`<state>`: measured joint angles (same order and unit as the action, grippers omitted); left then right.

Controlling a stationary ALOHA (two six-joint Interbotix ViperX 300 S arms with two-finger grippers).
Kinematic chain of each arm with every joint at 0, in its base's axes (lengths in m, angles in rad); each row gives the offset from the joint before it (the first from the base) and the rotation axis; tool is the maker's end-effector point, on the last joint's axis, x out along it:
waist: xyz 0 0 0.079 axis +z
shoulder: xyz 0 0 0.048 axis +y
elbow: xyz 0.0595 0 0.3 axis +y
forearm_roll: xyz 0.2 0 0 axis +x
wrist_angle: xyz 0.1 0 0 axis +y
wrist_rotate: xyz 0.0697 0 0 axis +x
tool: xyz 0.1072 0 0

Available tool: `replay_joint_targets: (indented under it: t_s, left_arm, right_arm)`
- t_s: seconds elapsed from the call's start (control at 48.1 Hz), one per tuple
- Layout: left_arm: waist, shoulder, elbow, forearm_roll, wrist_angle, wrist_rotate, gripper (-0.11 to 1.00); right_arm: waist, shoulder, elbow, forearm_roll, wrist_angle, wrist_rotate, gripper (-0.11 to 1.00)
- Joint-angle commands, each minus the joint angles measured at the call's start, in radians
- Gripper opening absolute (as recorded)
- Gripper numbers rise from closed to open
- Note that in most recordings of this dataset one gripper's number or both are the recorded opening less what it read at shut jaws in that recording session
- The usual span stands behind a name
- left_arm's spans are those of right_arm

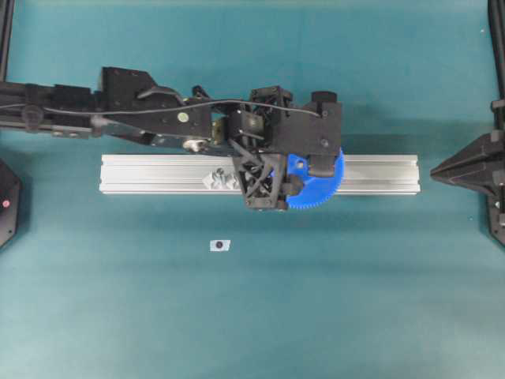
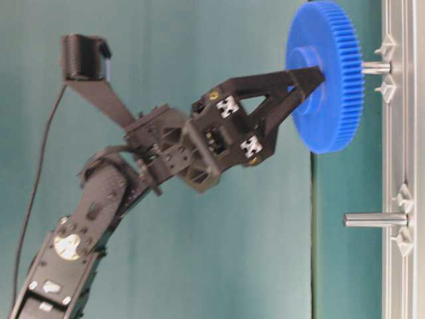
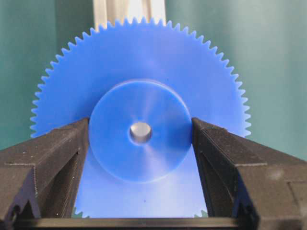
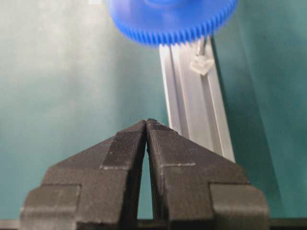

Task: Find the location of the shaft and insert the large gear.
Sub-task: 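Turn the gear upright and align its hole with the right shaft, then push the gear hole onto the metal shaft with the left gripper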

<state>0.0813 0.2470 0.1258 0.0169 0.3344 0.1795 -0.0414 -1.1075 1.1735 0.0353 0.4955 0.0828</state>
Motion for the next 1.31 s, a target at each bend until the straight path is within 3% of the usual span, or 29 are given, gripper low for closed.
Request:
replay_joint_targets:
  t_s: [0.0, 0.478, 1.288]
  left_arm:
    - [0.008, -0.008, -0.041, 0.003, -0.014, 0.0, 0.72]
    - [0.058, 0.061, -0.097, 0.003, -0.005, 0.0, 0.72]
    - [0.089, 0.037, -0.043, 0.002, 0.064, -0.006, 0.72]
  right_arm:
    - [-0.003, -0.003, -0.009, 0.0, -0.003, 0.011, 0.14]
    - [-0.003, -0.012, -0.005, -0.002, 0.003, 0.011, 0.14]
    - [-0.003, -0.015, 0.002, -0.003, 0.0, 0.018, 0.14]
